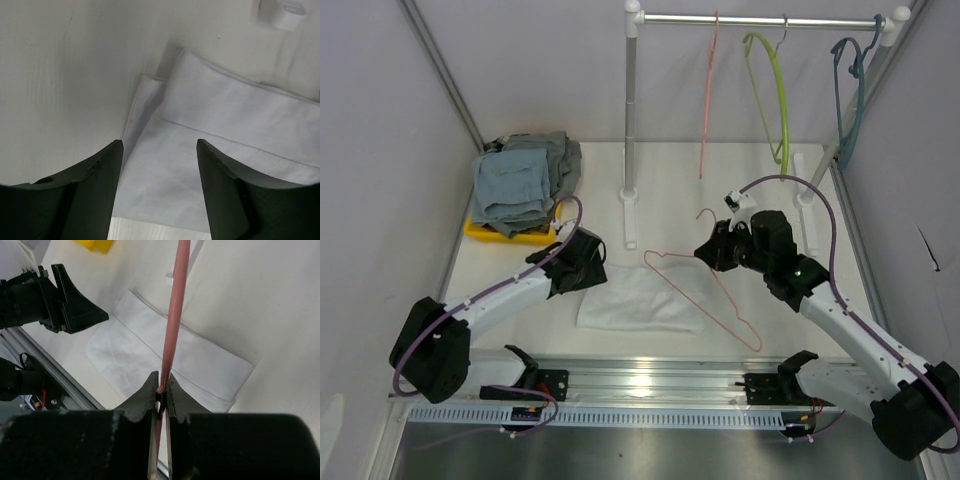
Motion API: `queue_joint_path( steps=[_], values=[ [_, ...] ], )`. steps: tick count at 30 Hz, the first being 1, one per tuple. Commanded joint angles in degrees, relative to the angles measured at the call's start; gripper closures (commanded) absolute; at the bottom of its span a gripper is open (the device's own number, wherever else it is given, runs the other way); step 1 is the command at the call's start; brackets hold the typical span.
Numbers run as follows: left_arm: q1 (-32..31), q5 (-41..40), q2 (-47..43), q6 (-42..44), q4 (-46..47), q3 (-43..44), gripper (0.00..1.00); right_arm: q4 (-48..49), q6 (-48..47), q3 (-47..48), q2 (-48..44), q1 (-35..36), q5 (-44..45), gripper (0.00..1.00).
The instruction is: Place the skirt on the hanger
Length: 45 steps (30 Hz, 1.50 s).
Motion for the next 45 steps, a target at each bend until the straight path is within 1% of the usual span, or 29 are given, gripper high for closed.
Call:
queue_joint_path(
  steps=[1, 4, 6, 8, 9, 10, 12, 17, 21, 22, 24, 25, 26, 27, 31, 35, 38, 41, 45],
  values=[
    [0.9, -2.2, 4.0, 2.9, 2.2, 4.4, 0.36, 11.7, -2.5, 0.0, 1.1, 0.1, -4.8, 1.00],
    [1.1, -2.3, 8.1, 5.4, 3.2, 7.3, 0.38, 15.8, -4.0, -0.7, 2.3, -0.6, -6.1, 1.00],
    [1.1, -1.7, 9.7, 7.5, 4.4, 9.1, 0.39, 18.4, -4.5, -0.7, 3.3, -2.7, -7.4, 1.00],
    [1.2, -1.3, 11.9, 8.5, 5.2, 10.8, 0.40, 21.6, -3.7, -1.2, 4.6, -4.8, -10.8, 1.00],
    [1.5, -0.6, 12.9, 8.7, 5.0, 11.5, 0.40, 22.6, -3.2, -1.7, 5.0, -7.1, -12.2, 1.00],
    [1.9, 0.0, 14.0, 9.0, 5.1, 12.5, 0.41, 25.1, -2.4, -2.0, 6.3, -8.1, -15.4, 1.00],
    [2.4, 1.5, 16.9, 9.6, 5.3, 13.0, 0.42, 26.4, -2.2, -1.5, 8.1, -10.2, -18.4, 1.00],
    [2.6, 3.6, 20.4, 10.6, 7.6, 13.0, 0.44, 29.5, -2.9, -0.1, 13.6, -11.1, -23.0, 1.00],
    [3.1, 4.9, 22.1, 11.2, 9.0, 13.1, 0.48, 30.2, -4.4, 1.3, 17.2, -11.6, -23.8, 1.00],
    [3.2, 5.7, 22.3, 11.4, 9.5, 13.1, 0.54, 29.7, -4.9, 2.0, 17.8, -11.7, -24.1, 1.00],
    [3.2, 6.6, 21.6, 11.6, 10.1, 12.7, 0.64, 29.3, -6.0, 2.6, 19.0, -12.1, -23.6, 1.00],
    [3.3, 7.1, 21.3, 11.6, 10.3, 12.7, 0.74, 29.1, -6.5, 2.8, 19.2, -12.4, -23.6, 1.00],
    [3.3, 7.9, 20.9, 11.6, 10.3, 12.7, 0.78, 29.1, -6.7, 3.1, 19.6, -13.2, -24.0, 1.00],
    [3.2, 8.2, 20.5, 11.8, 10.1, 12.7, 0.86, 29.7, -6.4, 3.3, 20.5, -13.6, -25.5, 1.00],
    [3.2, 10.5, 17.5, 12.9, 9.4, 12.3, 1.00, 32.6, -6.0, 4.7, 23.4, -14.3, -28.8, 1.00],
    [3.2, 13.7, 13.5, 14.9, 8.7, 12.1, 1.00, 30.5, -8.7, 7.8, 26.6, -14.5, -29.2, 1.00],
    [3.2, 16.3, 10.5, 16.2, 8.4, 11.3, 1.00, 31.1, -8.6, 8.0, 28.2, -15.6, -29.0, 1.00],
    [3.2, 21.5, 8.8, 18.1, 9.5, 11.2, 1.00, 31.8, -7.6, 8.2, 29.4, -16.7, -28.7, 1.00],
    [3.1, 27.6, 9.3, 20.4, 9.4, 13.2, 1.00, 32.4, -5.9, 9.2, 29.3, -17.2, -31.7, 1.00]
  ],
)
